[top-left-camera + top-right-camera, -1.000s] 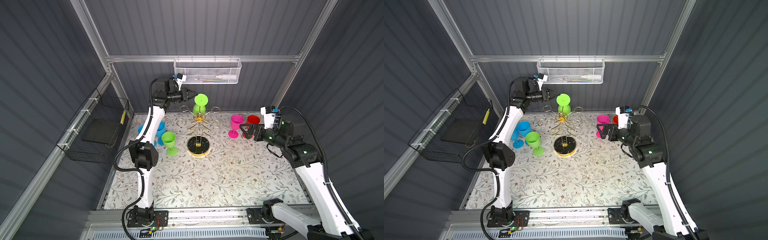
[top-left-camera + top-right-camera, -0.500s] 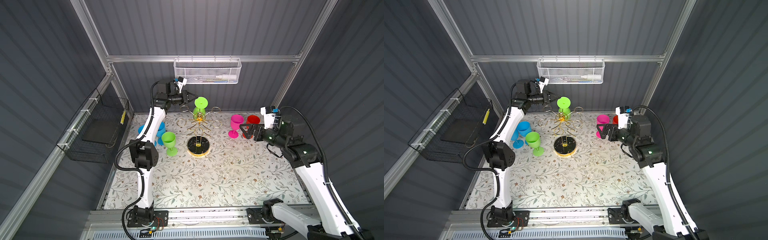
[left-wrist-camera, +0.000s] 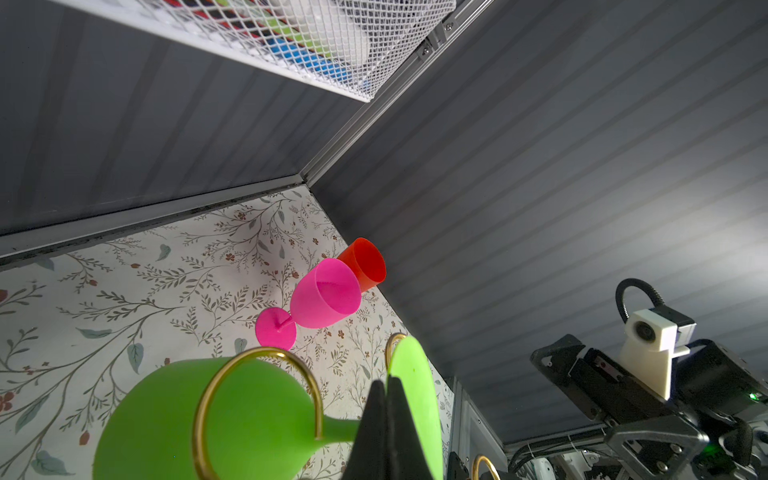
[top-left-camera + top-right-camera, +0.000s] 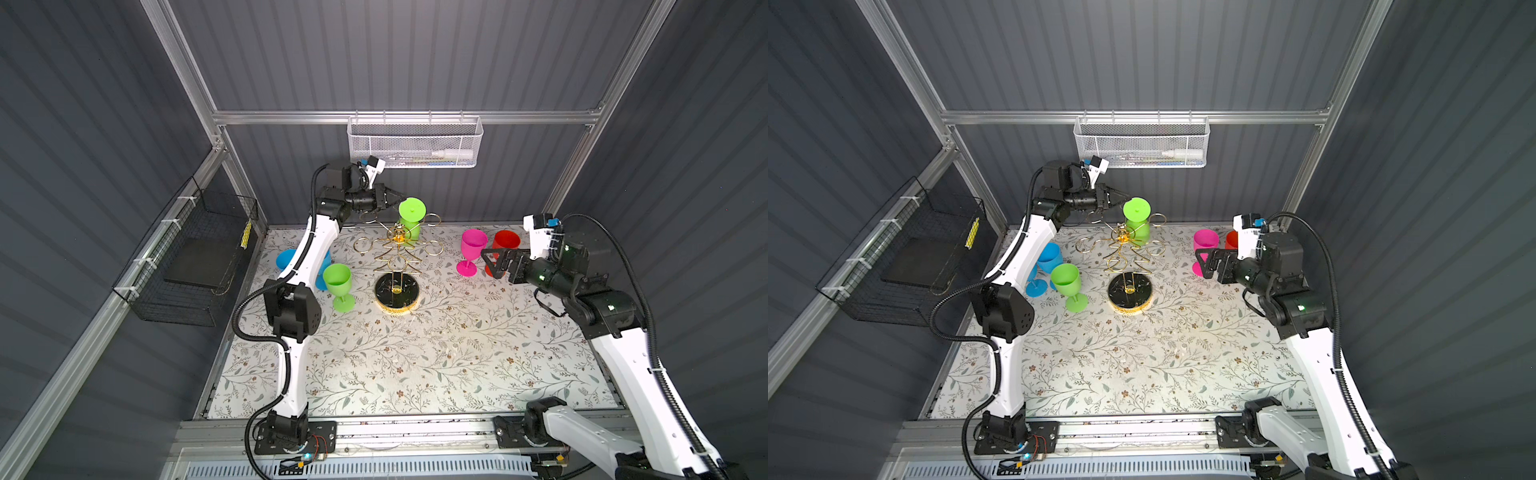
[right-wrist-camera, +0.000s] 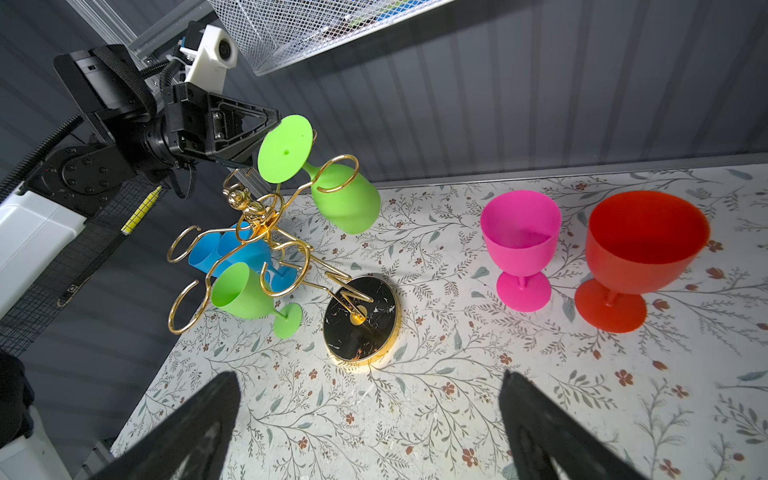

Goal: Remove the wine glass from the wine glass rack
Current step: 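Lift the green glass off the rack with left gripper while right rises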

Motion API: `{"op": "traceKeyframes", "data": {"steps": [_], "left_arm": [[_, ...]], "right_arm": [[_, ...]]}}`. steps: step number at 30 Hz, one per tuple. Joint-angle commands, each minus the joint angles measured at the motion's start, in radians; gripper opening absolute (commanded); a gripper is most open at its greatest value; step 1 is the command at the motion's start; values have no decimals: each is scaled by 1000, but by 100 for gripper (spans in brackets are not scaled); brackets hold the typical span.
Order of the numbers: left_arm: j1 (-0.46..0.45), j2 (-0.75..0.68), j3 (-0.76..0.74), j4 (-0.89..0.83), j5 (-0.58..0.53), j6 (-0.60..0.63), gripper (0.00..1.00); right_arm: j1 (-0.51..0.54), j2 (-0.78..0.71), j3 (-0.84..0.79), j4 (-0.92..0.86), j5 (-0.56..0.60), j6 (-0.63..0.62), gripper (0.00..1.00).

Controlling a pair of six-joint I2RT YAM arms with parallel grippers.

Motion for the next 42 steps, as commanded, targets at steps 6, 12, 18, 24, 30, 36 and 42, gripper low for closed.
{"op": "traceKeyframes", "data": {"steps": [6,12,18,24,30,36,42], "left_arm": [[-13,-20,54,103,22,-62,0],[-14,-11,73,177,15,-113,0],[-14,-11,82,272,12,-187,0],[-14,-26,106,326,9,-226,0],[-14,-47,118,371,7,-259,0],[-14,-44,149,446,18,-339,0],[-14,-60,160,511,28,-408,0]], "right_arm": [[2,-18,-3,2,18,-23,99],[2,-21,0,2,24,-27,99],[2,-13,20,15,51,-58,99],[0,8,55,73,66,-104,99],[0,24,61,139,27,-129,99],[0,13,28,267,-67,-180,99],[0,32,-10,422,-119,-228,99]]}}
